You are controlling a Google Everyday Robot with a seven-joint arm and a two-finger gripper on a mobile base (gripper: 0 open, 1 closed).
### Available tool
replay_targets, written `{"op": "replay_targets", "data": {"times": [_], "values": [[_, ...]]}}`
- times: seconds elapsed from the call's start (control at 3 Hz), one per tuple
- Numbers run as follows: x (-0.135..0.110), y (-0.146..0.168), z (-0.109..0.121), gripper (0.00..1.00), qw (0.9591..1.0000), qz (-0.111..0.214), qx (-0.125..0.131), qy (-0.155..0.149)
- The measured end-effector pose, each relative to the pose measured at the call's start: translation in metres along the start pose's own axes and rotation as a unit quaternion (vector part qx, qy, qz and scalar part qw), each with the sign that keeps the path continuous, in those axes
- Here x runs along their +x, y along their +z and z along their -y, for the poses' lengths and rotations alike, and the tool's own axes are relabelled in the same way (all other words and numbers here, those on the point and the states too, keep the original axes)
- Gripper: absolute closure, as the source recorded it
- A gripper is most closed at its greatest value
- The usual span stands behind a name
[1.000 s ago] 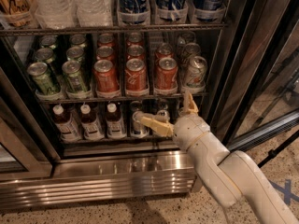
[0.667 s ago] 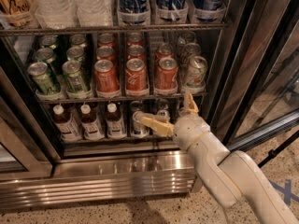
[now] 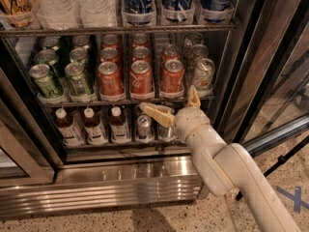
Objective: Pick coke can from middle shelf of fridge
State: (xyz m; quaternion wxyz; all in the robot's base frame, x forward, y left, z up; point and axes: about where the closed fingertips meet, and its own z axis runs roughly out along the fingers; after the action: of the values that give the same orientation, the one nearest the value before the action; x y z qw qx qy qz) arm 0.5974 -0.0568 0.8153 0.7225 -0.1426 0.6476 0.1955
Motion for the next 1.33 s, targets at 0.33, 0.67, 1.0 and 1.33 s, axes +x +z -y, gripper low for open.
{"op": "replay_targets", "data": {"times": [0.33,0.67,1.0,1.33], "values": [[0.000,0.003,0.007,0.00,0.9999,-0.002,0.014,0.000],[-0.009,0.016,0.017,0.00,0.9995,0.007,0.029,-0.013],[-0.009,0.016,0.017,0.00,0.9995,0.007,0.029,-0.013],[-0.009,0.016,0.017,0.19,0.9995,0.007,0.029,-0.013]]}}
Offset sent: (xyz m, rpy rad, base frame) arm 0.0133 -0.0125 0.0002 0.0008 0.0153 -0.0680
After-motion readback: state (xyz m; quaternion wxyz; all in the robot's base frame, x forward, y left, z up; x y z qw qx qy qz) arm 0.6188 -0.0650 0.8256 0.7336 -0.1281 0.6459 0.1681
